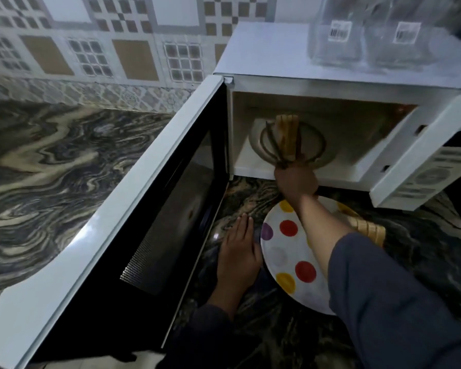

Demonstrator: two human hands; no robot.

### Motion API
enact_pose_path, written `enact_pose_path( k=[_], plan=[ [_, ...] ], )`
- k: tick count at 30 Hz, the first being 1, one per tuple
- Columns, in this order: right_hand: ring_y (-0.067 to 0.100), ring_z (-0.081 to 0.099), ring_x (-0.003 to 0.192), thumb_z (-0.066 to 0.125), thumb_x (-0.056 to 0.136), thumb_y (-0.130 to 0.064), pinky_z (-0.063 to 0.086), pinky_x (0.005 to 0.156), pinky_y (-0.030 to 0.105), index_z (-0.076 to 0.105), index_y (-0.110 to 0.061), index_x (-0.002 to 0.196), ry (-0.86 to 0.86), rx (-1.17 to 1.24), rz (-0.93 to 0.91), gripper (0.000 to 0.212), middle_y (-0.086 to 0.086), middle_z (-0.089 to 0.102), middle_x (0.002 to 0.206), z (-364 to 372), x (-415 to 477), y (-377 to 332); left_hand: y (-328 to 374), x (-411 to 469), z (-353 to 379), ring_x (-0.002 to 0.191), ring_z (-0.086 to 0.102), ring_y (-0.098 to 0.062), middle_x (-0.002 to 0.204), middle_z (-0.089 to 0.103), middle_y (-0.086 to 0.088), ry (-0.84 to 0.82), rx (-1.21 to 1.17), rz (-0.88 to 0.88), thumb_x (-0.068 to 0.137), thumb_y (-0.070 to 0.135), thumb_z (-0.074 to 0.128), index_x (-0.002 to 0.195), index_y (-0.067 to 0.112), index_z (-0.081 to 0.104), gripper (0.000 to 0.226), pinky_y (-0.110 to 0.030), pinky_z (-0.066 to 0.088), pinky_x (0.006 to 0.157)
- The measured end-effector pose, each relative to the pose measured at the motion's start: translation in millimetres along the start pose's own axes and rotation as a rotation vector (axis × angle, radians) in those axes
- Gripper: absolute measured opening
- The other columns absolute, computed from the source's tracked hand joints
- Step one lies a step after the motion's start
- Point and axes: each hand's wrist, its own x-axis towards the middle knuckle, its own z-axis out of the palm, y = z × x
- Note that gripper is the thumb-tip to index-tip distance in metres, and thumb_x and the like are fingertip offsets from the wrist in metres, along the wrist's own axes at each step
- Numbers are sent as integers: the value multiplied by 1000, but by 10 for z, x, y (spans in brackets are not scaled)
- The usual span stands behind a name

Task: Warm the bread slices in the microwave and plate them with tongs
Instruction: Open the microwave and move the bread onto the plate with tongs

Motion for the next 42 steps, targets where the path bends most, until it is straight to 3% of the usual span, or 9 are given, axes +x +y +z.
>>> enact_pose_path(
  k=[5,11,15,22,29,32,35,39,42],
  plan=[
    [38,52,116,45,95,-29,42,91,38,39,-5,132,7,-14,38,45,19,53,129,15,92,-6,13,-19,-5,127,50,-15,137,54,-2,22,20,-21,86,33,41,132,14,52,51,-34,23,107],
    [39,55,111,46,94,-30,42,88,40,46,-8,121,42,53,86,35,18,56,122,-5,110,41,-3,-21,27,126,51,-16,137,53,-3,43,24,-15,85,32,41,132,13,52,52,-35,32,106],
    [37,56,109,45,96,-29,41,83,36,48,-7,121,48,46,8,33,18,60,119,-12,65,116,-14,-21,38,128,49,-17,139,51,-4,53,30,1,87,33,40,133,13,51,52,-36,26,108],
    [37,56,108,47,94,-30,38,79,35,53,-10,118,56,74,45,32,16,60,116,-53,8,159,-13,-17,27,125,52,-19,135,55,-7,46,42,10,85,31,40,130,11,54,51,-38,28,106],
    [30,60,99,46,95,-35,36,72,29,57,-13,108,128,95,43,28,9,65,106,-164,-327,239,-2,-2,23,124,53,-23,132,57,-11,39,7,9,84,30,36,127,7,56,53,-41,37,104],
    [30,61,97,47,95,-36,39,70,30,54,-15,115,143,79,50,30,8,64,105,-224,-611,387,4,2,1,132,45,-23,140,48,-12,-4,-1,9,84,34,25,134,6,49,62,-37,30,110],
    [31,61,96,50,92,-37,51,78,39,54,-18,113,137,162,76,29,9,64,103,-238,-933,592,3,4,-28,142,26,-20,152,32,-10,-90,-5,20,83,39,11,144,9,32,72,-30,15,116],
    [32,52,118,50,91,-38,48,91,42,43,-23,134,141,103,110,47,9,53,133,-284,-1386,867,5,-1,-52,143,21,-21,154,26,-12,-133,25,28,86,33,16,146,6,26,67,-31,10,117],
    [34,57,107,46,92,-43,44,78,36,41,-29,135,100,2,179,45,10,61,118,-370,-1653,1045,11,-25,-42,145,16,-20,155,20,-13,-157,53,29,97,27,21,146,4,21,55,-30,6,117]
  ],
)
